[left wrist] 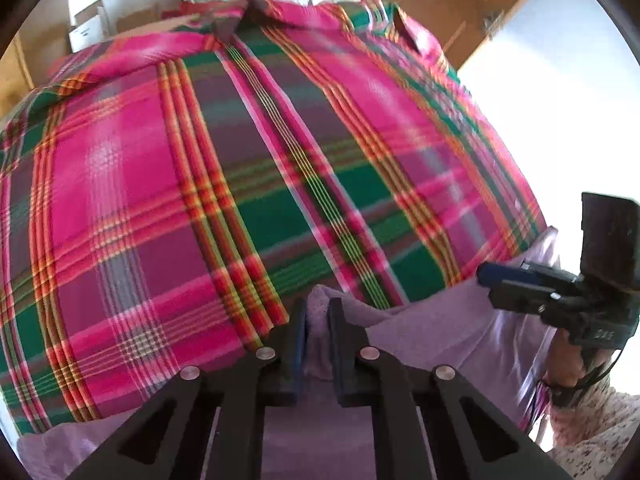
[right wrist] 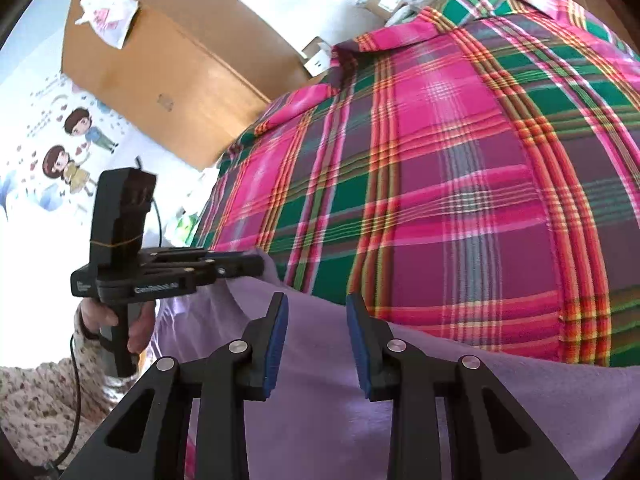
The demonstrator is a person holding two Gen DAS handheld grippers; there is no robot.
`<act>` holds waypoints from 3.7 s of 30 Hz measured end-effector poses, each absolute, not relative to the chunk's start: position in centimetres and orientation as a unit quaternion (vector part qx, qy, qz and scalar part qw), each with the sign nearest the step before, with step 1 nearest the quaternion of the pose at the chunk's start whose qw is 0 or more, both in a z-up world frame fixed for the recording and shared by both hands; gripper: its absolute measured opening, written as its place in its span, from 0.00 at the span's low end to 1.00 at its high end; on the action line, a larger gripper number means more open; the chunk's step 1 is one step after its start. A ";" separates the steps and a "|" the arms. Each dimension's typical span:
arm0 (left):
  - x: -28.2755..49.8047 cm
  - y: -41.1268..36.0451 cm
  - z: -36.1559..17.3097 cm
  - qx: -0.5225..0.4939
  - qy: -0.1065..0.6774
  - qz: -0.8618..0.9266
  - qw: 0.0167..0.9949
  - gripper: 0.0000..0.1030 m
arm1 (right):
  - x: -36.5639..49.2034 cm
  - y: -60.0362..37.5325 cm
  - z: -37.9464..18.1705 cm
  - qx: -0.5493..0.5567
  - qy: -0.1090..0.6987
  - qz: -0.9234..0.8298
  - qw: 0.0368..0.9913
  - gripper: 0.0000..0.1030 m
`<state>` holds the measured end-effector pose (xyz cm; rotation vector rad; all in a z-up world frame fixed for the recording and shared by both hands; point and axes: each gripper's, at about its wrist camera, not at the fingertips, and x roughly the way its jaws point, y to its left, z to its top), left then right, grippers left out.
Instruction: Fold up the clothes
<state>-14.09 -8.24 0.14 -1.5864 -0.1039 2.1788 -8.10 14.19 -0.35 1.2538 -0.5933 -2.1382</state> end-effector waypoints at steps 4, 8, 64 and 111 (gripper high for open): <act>-14.2 -9.5 0.9 -0.554 -0.076 0.799 0.222 0.09 | -7.8 15.0 -0.5 0.469 -0.234 -0.802 0.286 0.31; -14.8 -8.9 -1.0 -0.571 -0.076 0.791 0.205 0.09 | -7.5 15.4 -0.6 0.470 -0.236 -0.804 0.278 0.31; -1.0 -20.0 -0.5 -0.494 -0.217 0.841 0.037 0.18 | 5.9 17.6 -0.6 0.411 0.010 -0.911 0.015 0.34; -1.8 -29.9 3.7 -0.454 -0.233 0.860 0.028 0.31 | 8.0 -3.3 -0.2 0.387 0.091 -0.882 0.254 0.34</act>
